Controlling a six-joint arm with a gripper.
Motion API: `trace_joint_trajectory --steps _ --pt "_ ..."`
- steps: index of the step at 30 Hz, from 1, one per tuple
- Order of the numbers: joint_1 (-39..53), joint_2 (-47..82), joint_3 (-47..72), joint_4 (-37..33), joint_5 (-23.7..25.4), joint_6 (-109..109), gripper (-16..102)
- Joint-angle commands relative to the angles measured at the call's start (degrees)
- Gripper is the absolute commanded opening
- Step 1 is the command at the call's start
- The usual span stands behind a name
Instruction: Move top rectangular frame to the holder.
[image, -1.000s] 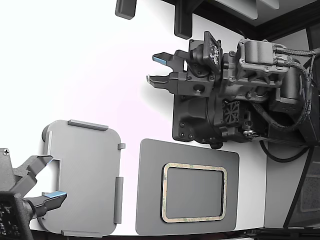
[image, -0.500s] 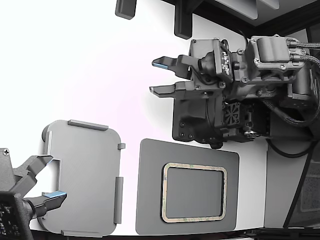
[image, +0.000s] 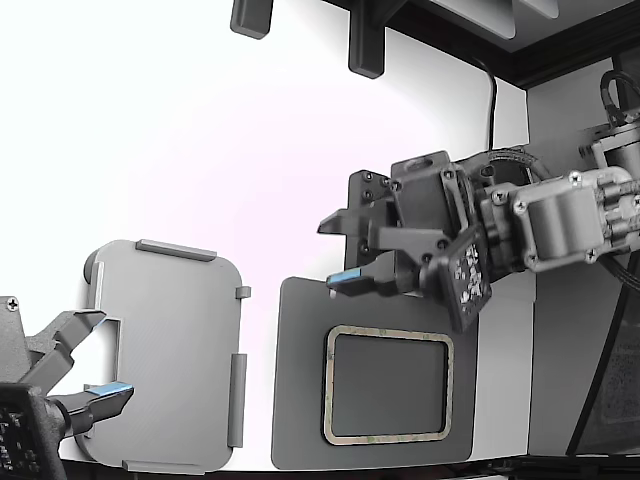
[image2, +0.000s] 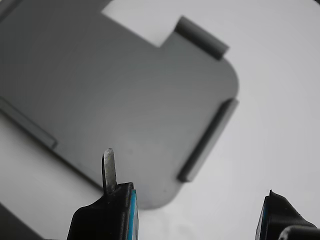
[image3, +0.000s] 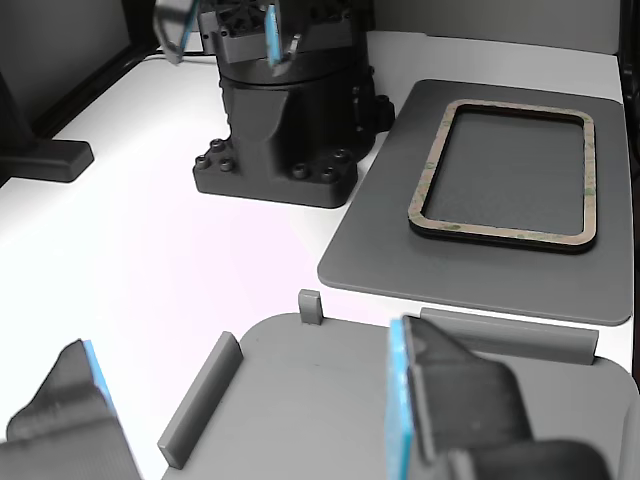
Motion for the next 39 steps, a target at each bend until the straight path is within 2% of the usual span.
trace_joint_trajectory --steps 1,6,9,15,21,24,26,30,35,39 --pt "5.71 -4.04 -3.16 1.41 0.44 -0.18 100" --pt "13.36 -10.02 -3.43 2.90 0.44 -1.58 100" --pt "16.17 -13.62 -4.75 4.48 -2.02 -4.75 100" --pt "21.45 -22.32 -12.83 11.95 -6.59 -7.91 100" --pt "26.89 -28.92 -18.54 16.26 -6.06 -9.23 99" --pt "29.97 -31.11 -18.37 15.73 -3.25 -9.93 97" --pt "31.46 -32.96 -17.93 14.59 -1.76 -9.58 90" --pt "32.87 -38.50 -18.81 13.45 -2.11 -9.84 85" --pt "35.33 -43.33 -18.54 10.46 -1.93 -8.70 91" --pt "36.39 -46.32 -19.95 9.84 -2.90 -6.86 92"
